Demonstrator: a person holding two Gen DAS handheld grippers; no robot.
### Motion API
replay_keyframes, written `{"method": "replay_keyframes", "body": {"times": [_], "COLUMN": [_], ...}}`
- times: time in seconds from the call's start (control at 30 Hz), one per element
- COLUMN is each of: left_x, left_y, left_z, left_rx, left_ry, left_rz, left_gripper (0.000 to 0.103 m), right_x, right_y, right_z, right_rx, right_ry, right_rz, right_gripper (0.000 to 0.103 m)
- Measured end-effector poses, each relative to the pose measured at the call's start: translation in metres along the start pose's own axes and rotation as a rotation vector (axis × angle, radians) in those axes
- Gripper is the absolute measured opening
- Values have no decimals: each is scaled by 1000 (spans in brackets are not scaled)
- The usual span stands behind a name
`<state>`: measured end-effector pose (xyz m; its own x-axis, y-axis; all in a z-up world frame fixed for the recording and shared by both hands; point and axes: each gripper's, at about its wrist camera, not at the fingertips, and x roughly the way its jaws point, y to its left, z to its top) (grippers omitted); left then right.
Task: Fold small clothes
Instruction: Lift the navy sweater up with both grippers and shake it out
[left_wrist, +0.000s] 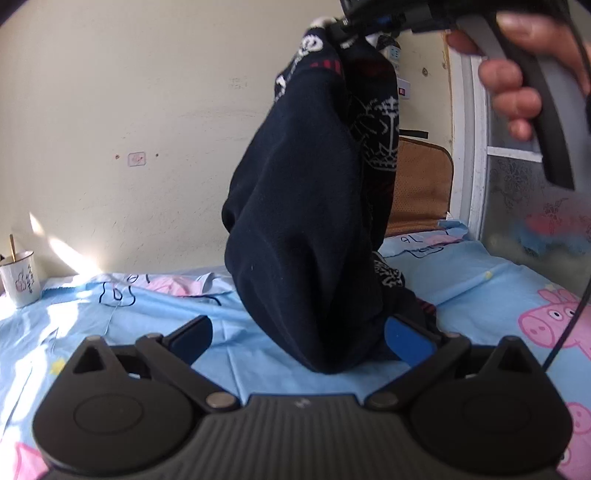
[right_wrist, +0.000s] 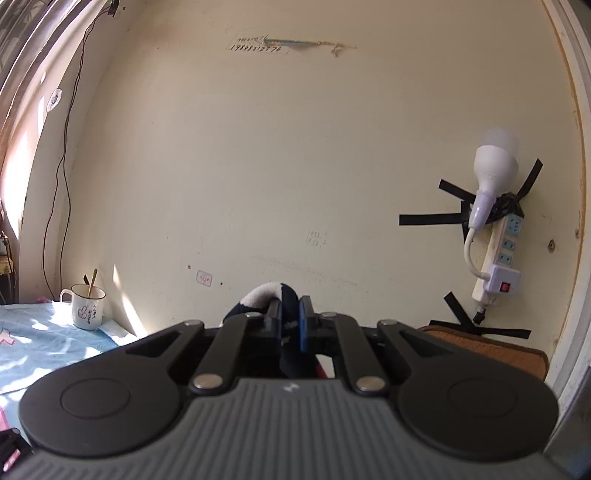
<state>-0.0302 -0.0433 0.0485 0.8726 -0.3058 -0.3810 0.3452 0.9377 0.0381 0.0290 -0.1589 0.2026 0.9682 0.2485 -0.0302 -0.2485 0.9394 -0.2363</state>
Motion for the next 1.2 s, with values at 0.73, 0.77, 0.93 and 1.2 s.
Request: {"method": "replay_keyframes", "body": {"times": [0.73,0.77,0.93,1.2], "left_x": [-120,-135,-197,-172], "left_y": [62,62,49,30], "left_z": [132,140,170,171], "left_rx": [-31,-14,106,212], "left_ry": [-413,-453,-610,-461], "left_rz": [260,277,340,223], "left_gripper": [14,14,14,15], "right_x": [-123,-129,-154,-157], "right_y": [-66,-68,-79,-92], "right_z": [100,104,117,80], "right_rx": [88,96,150,227], "right_ry": [-406,-421,-486,-390], "right_rz": [-154,-153,-146,-120], "right_gripper": [11,11,11,11]}}
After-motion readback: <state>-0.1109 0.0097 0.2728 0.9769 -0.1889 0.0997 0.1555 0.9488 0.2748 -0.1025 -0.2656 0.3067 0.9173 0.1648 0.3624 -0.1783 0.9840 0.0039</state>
